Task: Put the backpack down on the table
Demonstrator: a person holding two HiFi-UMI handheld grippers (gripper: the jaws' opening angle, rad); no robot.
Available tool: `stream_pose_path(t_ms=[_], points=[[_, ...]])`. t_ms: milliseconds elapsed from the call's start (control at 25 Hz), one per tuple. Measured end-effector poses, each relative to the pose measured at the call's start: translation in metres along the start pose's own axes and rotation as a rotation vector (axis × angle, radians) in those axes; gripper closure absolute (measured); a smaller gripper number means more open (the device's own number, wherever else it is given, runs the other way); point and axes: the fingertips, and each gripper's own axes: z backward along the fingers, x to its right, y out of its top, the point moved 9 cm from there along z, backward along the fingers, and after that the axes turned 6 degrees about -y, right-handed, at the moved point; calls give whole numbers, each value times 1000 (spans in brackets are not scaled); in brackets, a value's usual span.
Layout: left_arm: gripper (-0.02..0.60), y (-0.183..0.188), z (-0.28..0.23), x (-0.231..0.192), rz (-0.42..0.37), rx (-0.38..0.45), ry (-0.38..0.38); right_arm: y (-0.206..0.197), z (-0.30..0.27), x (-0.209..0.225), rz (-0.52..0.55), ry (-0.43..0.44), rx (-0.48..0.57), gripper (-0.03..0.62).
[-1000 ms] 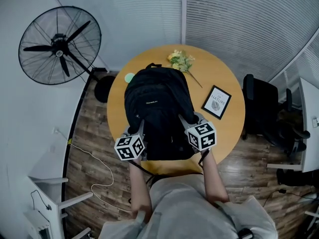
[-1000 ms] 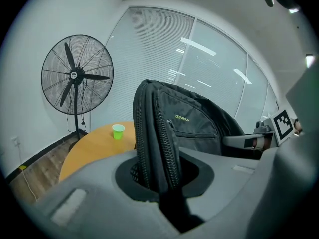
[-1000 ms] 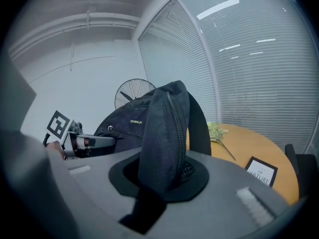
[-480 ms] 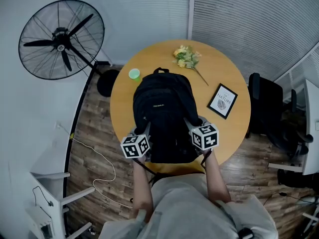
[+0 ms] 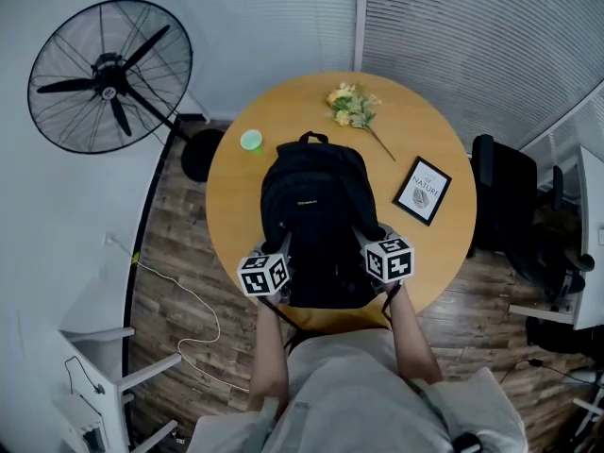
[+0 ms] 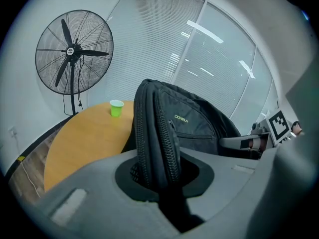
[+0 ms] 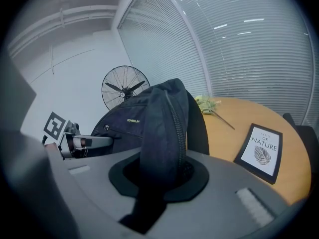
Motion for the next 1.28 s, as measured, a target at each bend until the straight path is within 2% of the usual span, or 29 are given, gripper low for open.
stream_pose_path(t_ms=[640, 1280], points=[[523, 4, -56, -24, 13, -51, -34, 6, -52, 34, 3, -31, -94, 537], [522, -1, -89, -46, 54, -101, -49, 1, -89, 48, 4, -76, -165, 536]])
